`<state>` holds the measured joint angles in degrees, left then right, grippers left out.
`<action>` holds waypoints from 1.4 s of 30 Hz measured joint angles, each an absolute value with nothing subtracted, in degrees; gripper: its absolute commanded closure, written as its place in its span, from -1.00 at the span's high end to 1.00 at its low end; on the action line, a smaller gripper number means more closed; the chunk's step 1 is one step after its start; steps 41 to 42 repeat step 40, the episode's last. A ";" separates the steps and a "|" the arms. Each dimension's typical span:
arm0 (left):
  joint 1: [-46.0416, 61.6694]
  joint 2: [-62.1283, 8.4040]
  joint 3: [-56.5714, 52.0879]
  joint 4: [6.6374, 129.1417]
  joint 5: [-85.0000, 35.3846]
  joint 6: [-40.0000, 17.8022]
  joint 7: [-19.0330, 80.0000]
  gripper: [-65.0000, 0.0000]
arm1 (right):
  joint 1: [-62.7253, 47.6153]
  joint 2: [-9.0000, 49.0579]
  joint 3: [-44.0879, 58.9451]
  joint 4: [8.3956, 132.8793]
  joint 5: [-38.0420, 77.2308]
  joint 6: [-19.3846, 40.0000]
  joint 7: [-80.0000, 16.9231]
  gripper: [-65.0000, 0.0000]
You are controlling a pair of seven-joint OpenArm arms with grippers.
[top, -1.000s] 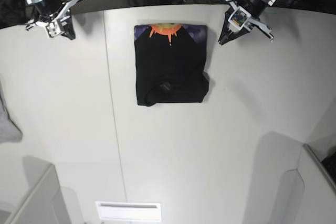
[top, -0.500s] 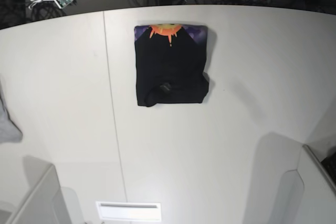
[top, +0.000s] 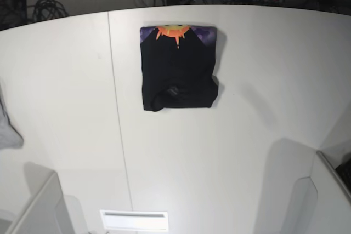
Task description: Fold the T-shirt properly
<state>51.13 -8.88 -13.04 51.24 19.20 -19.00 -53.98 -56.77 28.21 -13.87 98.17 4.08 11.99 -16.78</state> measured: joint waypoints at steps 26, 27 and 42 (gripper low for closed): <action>18.48 -10.66 -1.30 8.14 18.63 -18.37 -34.26 -1.00 | -18.76 7.16 -21.32 9.39 4.19 11.62 15.11 -1.00; 17.93 -10.63 -1.30 8.16 18.59 -18.37 -33.71 -1.00 | -18.72 6.50 -21.32 9.37 4.25 11.62 15.18 -1.00; 18.35 -10.70 -1.30 8.12 18.83 -18.39 -32.80 -1.00 | -17.06 4.97 -21.37 9.37 10.74 11.86 15.40 -1.00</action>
